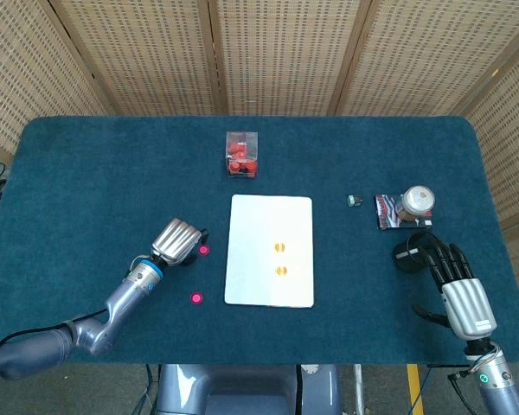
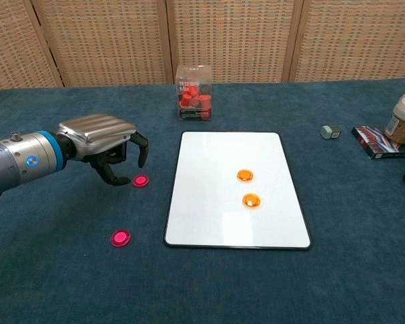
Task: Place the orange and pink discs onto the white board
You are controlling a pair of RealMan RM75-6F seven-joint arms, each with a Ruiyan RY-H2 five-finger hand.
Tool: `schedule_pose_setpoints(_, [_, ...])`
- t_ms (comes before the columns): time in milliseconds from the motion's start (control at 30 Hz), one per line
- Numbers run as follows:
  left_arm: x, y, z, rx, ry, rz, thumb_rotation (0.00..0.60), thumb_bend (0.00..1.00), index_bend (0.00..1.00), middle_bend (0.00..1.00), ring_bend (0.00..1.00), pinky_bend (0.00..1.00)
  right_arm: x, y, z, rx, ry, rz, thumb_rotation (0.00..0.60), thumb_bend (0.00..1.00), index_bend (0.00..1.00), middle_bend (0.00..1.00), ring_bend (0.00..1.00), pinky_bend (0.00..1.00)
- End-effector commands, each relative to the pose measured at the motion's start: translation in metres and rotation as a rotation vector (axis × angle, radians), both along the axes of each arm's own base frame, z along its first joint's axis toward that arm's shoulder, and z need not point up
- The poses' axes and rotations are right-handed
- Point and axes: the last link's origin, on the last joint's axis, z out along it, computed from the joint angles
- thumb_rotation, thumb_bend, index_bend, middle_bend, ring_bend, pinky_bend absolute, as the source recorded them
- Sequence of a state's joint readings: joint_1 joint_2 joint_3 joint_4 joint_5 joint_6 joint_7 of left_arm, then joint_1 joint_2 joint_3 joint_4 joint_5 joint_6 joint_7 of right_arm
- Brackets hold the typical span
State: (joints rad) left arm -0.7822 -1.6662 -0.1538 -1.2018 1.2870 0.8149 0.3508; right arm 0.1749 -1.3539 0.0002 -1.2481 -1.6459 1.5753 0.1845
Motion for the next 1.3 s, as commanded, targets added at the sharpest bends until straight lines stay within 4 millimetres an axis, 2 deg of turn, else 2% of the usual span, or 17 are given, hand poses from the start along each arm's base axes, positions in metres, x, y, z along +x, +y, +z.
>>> schedule_pose_setpoints(33, [0.000,0.001,-0.001,0.001,0.006,0.003,0.600,0.31,0.46,1.00,1.00,0.89,0.000,0.000,0.000,0.001,0.000,0.000,0.600,0.00,0.00,0.00,0.00,0.00])
schedule_pose_setpoints(767, [0.001,0.006,-0.019,-0.015,0.033,0.036,0.600,0.31,0.41,1.00,1.00,0.89,0.000,-0.001,0.000,0.006,-0.007,-0.004,0.600,0.00,0.00,0.00,0.00,0.00])
schedule_pose_setpoints(1300, [0.002,0.007,-0.025,-0.011,0.046,0.043,0.600,0.32,0.41,1.00,1.00,0.88,-0.001,-0.002,0.001,0.002,-0.011,-0.006,0.600,0.00,0.00,0.00,0.00,0.00])
